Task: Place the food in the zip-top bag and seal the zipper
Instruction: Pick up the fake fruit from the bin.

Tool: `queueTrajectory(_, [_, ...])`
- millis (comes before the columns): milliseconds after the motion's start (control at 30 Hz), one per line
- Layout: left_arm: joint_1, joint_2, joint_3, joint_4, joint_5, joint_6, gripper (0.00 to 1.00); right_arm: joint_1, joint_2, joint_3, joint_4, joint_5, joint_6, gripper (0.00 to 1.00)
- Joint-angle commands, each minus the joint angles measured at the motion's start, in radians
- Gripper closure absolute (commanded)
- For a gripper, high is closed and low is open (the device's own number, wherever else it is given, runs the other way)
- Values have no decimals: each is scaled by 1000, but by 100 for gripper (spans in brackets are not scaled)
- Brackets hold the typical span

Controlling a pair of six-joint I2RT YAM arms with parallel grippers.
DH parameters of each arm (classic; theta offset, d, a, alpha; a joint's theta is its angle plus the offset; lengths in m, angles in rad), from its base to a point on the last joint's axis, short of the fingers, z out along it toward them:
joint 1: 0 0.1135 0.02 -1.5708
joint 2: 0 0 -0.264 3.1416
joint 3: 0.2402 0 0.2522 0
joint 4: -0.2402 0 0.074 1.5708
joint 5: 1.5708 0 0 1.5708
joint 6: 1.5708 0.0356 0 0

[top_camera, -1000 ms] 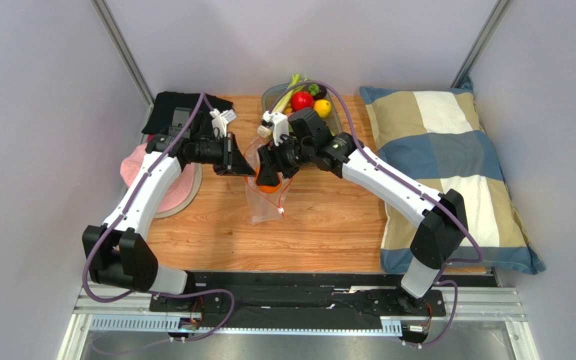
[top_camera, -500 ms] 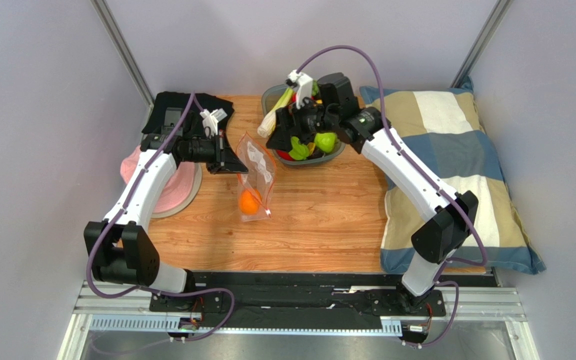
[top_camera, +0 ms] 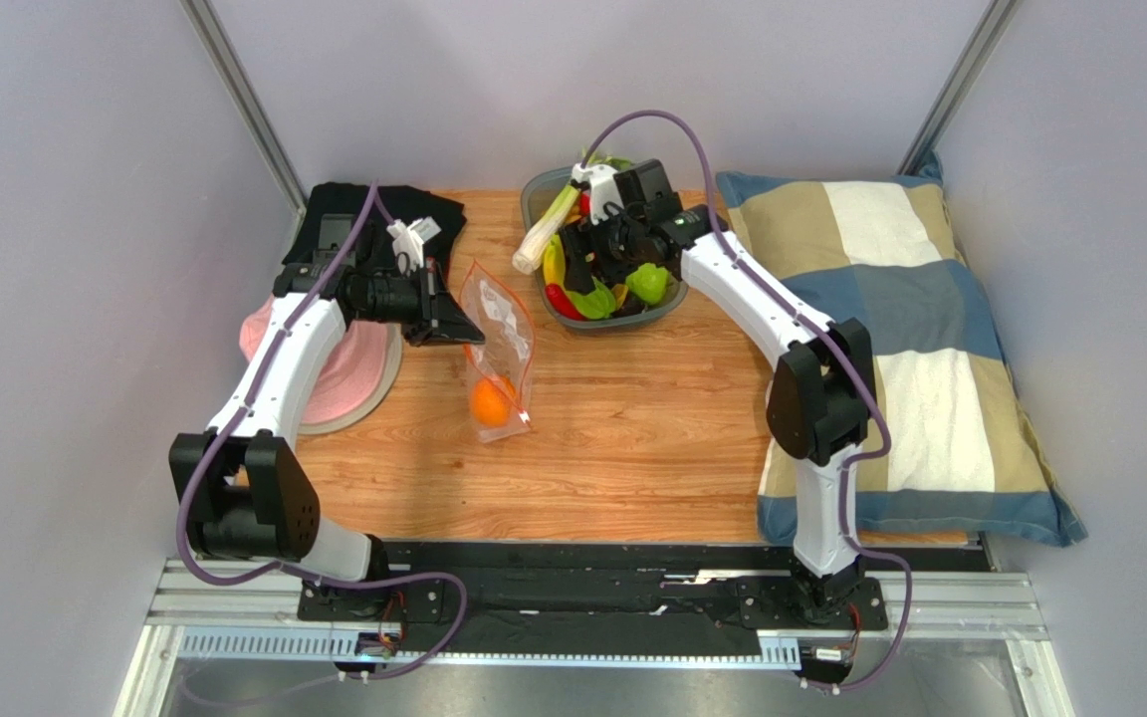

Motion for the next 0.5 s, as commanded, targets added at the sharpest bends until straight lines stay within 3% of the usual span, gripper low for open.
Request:
queueTrajectory(0, [13, -5, 37, -13, 5, 30, 100, 2, 31, 45, 16, 70, -50, 20])
queueTrajectory(200, [15, 1, 34, -15, 3, 32, 100, 2, 103, 76, 21, 76, -60, 22])
queueTrajectory(300, [15, 9, 43, -17, 3, 35, 100, 2, 136, 77, 22, 80, -69, 32])
queueTrajectory(467, [15, 14, 46, -18, 3, 36, 100, -1, 155, 73, 24, 90, -79, 35])
